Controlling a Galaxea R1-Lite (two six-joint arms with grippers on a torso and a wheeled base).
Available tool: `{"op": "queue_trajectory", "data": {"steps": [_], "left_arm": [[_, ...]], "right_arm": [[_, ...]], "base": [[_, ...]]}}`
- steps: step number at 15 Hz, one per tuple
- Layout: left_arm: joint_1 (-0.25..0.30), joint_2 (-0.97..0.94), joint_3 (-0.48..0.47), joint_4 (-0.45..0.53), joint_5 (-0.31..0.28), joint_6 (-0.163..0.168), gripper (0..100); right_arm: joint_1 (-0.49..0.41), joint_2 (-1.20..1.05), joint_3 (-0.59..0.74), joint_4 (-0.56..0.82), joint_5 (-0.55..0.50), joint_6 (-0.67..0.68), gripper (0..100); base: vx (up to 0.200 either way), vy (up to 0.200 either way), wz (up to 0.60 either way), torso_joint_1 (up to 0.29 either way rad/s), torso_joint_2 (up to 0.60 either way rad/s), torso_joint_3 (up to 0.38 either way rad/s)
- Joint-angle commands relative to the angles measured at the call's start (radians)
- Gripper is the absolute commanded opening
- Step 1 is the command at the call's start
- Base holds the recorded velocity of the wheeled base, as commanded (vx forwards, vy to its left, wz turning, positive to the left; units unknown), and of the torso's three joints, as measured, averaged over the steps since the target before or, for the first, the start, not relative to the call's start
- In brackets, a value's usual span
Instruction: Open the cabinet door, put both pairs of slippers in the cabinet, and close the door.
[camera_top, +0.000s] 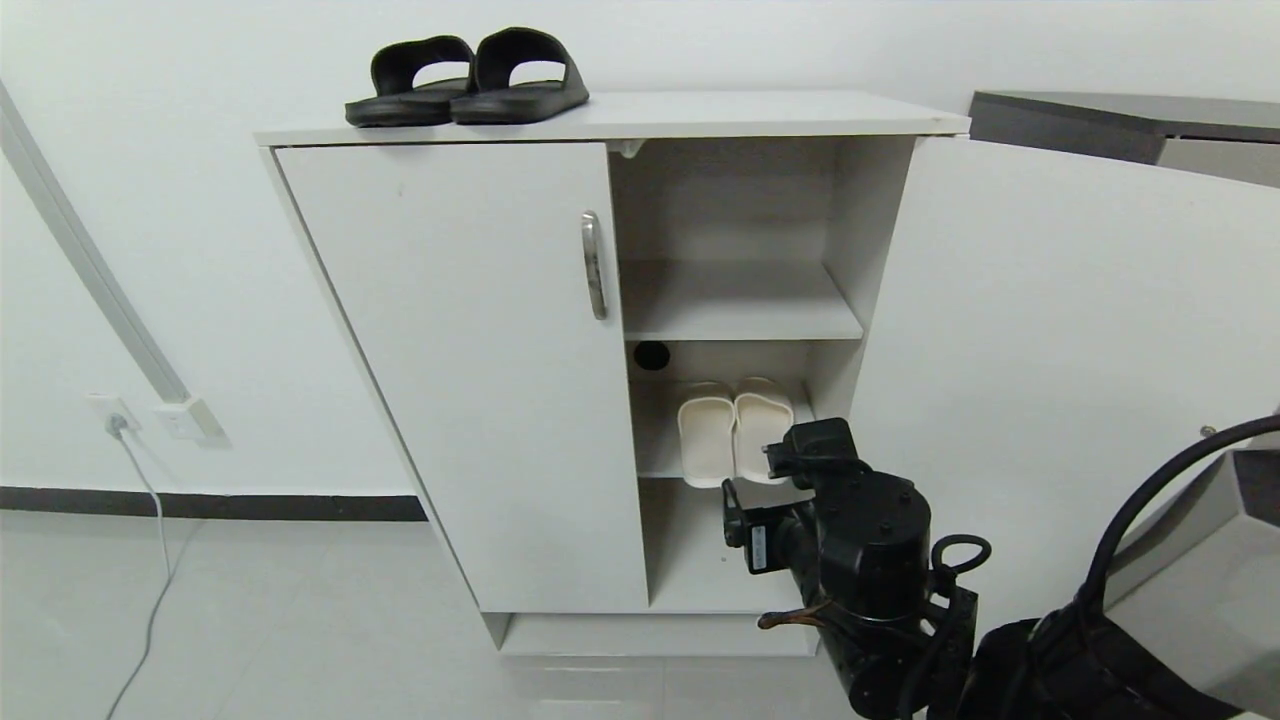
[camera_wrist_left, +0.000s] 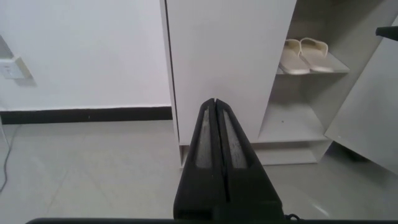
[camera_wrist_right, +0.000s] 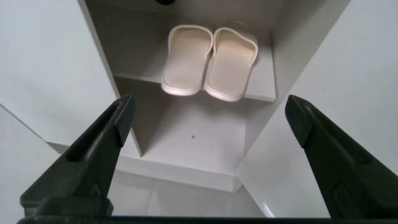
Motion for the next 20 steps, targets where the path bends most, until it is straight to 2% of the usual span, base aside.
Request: {"op": "queue_trajectory", "data": {"steps": [1, 3, 20], "left_arm": [[0.001, 0.001, 0.000, 0.000, 0.000, 0.000, 0], [-0.001, 0.001, 0.000, 0.000, 0.000, 0.000, 0], [0.001, 0.001, 0.000, 0.000, 0.000, 0.000, 0]], "right_arm": [[0.001, 0.001, 0.002, 0.000, 0.000, 0.000, 100], [0.001, 0.001, 0.004, -0.011, 0.000, 0.000, 100], [0.004, -0.006, 0.030, -0.037, 0.008, -0.002, 100]], "base": [[0.000, 0.000, 0.00, 0.000, 0.00, 0.000], [0.000, 0.000, 0.00, 0.000, 0.00, 0.000], [0.000, 0.200, 0.00, 0.003, 0.00, 0.006]]}}
